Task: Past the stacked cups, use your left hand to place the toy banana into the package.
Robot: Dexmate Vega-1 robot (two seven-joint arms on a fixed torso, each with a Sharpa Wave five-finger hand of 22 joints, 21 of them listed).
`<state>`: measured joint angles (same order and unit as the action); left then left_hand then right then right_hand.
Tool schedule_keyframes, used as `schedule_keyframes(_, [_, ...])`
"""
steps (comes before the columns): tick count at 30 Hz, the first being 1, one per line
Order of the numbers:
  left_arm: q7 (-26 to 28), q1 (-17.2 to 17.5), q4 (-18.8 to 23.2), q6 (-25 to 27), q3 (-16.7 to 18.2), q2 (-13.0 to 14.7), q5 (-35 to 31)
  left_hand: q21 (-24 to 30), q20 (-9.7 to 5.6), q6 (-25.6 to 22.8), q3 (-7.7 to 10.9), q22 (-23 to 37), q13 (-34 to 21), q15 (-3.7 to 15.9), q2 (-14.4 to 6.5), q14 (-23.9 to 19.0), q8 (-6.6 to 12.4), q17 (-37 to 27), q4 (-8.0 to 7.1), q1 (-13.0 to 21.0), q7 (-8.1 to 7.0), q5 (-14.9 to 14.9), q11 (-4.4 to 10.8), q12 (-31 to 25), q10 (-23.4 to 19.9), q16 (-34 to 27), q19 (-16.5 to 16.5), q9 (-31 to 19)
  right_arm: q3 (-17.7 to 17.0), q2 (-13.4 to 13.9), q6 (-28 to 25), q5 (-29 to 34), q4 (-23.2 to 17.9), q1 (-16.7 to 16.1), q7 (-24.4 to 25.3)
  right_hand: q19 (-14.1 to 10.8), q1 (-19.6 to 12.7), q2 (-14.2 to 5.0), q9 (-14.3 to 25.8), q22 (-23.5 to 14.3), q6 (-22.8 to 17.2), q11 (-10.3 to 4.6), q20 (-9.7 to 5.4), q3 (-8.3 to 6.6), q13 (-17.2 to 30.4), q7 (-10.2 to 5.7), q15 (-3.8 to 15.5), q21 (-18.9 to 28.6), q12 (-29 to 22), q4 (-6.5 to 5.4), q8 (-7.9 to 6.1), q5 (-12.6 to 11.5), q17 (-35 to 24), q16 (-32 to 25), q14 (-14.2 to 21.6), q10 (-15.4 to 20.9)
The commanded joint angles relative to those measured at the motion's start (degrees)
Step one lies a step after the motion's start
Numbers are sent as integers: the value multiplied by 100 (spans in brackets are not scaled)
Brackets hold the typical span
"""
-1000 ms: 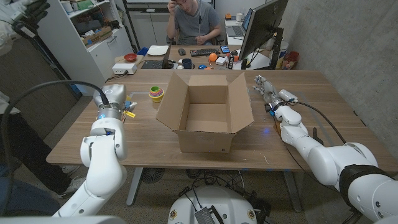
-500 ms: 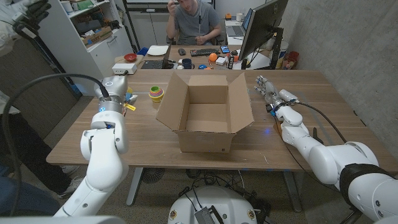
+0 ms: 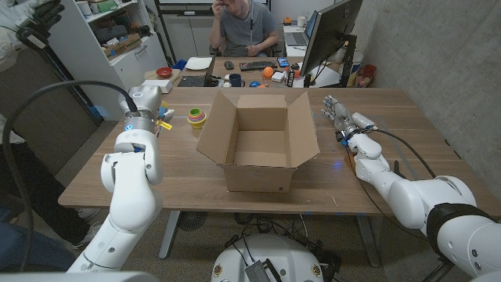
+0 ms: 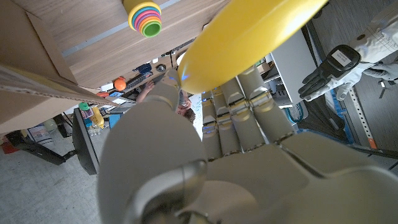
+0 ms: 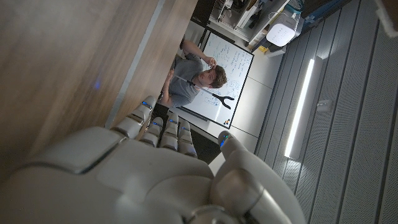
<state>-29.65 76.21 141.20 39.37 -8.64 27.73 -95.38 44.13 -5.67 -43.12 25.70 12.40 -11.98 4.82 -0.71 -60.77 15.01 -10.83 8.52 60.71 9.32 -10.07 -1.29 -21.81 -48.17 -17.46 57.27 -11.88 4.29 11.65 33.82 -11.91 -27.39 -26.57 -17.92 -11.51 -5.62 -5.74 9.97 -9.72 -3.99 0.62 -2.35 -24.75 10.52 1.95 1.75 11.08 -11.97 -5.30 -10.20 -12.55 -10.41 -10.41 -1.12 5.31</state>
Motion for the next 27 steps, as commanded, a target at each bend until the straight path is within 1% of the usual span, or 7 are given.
schedule_keyframes(1, [-258,-238,28,-285,-44,-194,-240,56,-612,-118,108,19,5,835,-648,-589,-13,-6,-65,568,45,-41,465,13,-450,31,290,-24,-65,-7,36,-2,-11,-20,-43,-12,6,44,34,-14,-24,5,-158,-11,29,19,162,4,-12,15,-42,-10,-9,-4,45,58])
schedule_keyframes(5, [-447,-399,34,-387,-19,-239,-95,68,-609,-111,107,17,5,832,-655,-592,-25,-5,-75,550,38,-40,450,22,-452,42,285,-25,-72,16,22,-10,-122,-86,-38,-11,6,44,34,-14,-27,8,-160,-10,29,22,164,4,-14,17,-43,-11,-9,-3,45,62])
schedule_keyframes(9, [-276,-493,23,-411,-79,-290,-53,80,-605,-124,105,13,6,828,-663,-584,-33,-3,-89,524,37,-38,475,35,-451,61,272,-25,-88,51,2,-48,-256,-167,-43,-11,6,45,34,-14,-30,8,-158,-9,29,25,161,4,-16,19,-44,-11,-8,-4,48,67])
schedule_keyframes(13, [-425,-621,-12,-478,-143,-298,-87,88,-606,-130,106,11,6,831,-667,-582,-36,-3,-91,517,32,-39,481,38,-459,69,269,-25,-92,79,-27,-81,-340,-223,-30,-11,7,47,34,-14,-29,5,-157,-8,29,21,162,4,-16,20,-43,-11,-8,-5,50,67])
schedule_keyframes(20, [-213,-735,-132,-432,-258,-386,-98,109,-608,-141,111,6,7,837,-678,-591,-50,-5,-93,501,27,-40,505,54,-465,84,262,-25,-120,95,20,-143,-234,-191,-93,17,8,49,34,-14,-31,11,-159,-5,29,24,167,-6,-16,22,-44,-11,-8,-5,51,69])
schedule_keyframes(22, [-383,-821,-177,-453,-298,-392,-160,115,-608,-138,113,4,7,839,-679,-592,-55,-5,-91,500,25,-40,495,61,-460,88,261,-25,-121,91,41,-145,-202,-177,-105,17,9,52,34,-14,-31,9,-156,-3,29,26,162,-5,-16,24,-44,-11,-8,-5,53,70])
schedule_keyframes(27, [-288,-890,-237,-419,-396,-409,-306,128,-605,-145,114,2,8,836,-681,-593,-61,-5,-93,490,12,-40,499,68,-466,98,263,-25,-144,95,76,-163,-150,-159,-146,19,9,58,34,-14,-34,17,-150,1,29,33,164,-5,-16,28,-45,-11,-7,-5,55,72])
